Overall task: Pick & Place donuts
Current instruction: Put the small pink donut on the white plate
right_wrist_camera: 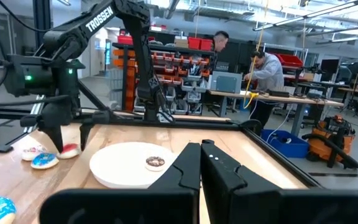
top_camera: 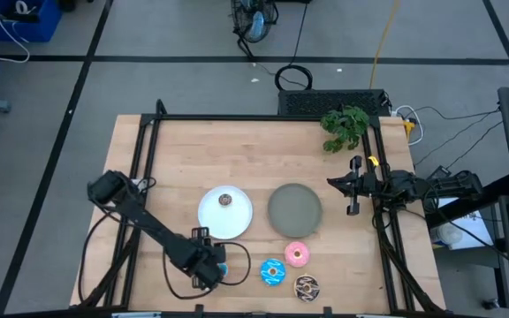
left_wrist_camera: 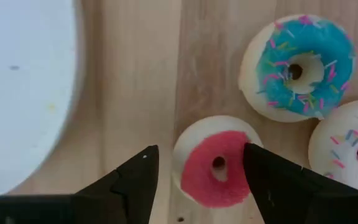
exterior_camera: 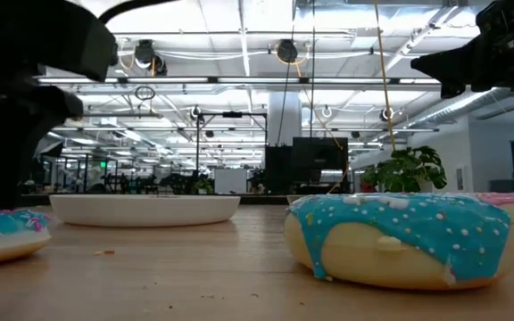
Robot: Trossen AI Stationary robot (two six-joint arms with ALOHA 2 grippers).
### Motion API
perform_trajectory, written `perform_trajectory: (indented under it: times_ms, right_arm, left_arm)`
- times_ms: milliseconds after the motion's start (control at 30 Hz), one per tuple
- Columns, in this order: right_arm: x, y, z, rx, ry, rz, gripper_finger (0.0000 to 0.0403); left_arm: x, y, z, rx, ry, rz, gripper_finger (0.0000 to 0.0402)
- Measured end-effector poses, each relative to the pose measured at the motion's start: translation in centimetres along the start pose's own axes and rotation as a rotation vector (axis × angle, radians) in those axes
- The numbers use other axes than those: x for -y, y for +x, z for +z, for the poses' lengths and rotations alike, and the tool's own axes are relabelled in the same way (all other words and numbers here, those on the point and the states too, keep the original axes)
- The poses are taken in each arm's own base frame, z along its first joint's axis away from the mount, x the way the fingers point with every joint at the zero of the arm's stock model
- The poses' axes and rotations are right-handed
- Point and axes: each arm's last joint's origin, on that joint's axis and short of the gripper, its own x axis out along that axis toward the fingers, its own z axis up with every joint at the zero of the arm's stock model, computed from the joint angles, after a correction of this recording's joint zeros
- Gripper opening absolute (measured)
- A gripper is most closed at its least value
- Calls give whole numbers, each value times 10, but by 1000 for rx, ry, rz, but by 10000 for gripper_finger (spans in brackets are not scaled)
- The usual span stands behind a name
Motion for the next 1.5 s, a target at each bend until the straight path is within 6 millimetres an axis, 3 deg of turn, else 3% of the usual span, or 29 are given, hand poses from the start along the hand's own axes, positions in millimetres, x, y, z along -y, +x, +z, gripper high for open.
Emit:
perform_trajectory:
  times_ms: [167, 500, 700, 1133, 1500]
  right_arm:
    - [0, 0, 0, 1, 0, 0, 0]
    - [0, 0, 0, 3, 1, 0, 0]
    - [0, 1, 0, -1, 0, 0, 0]
    - [0, 1, 1, 5, 1, -1, 0]
    - [0, 1, 1, 5, 1, -1, 0]
  left_arm:
    - [-3, -1, 3, -25, -12, -43, 234]
    - [-12, -34, 1, 61, -32, -75, 234]
    - [-13, -22, -3, -3, -6, 3, 234]
    - [-11, -13, -2, -28, 31, 4, 234]
    - [-8, 10, 7, -69, 57, -22, 234]
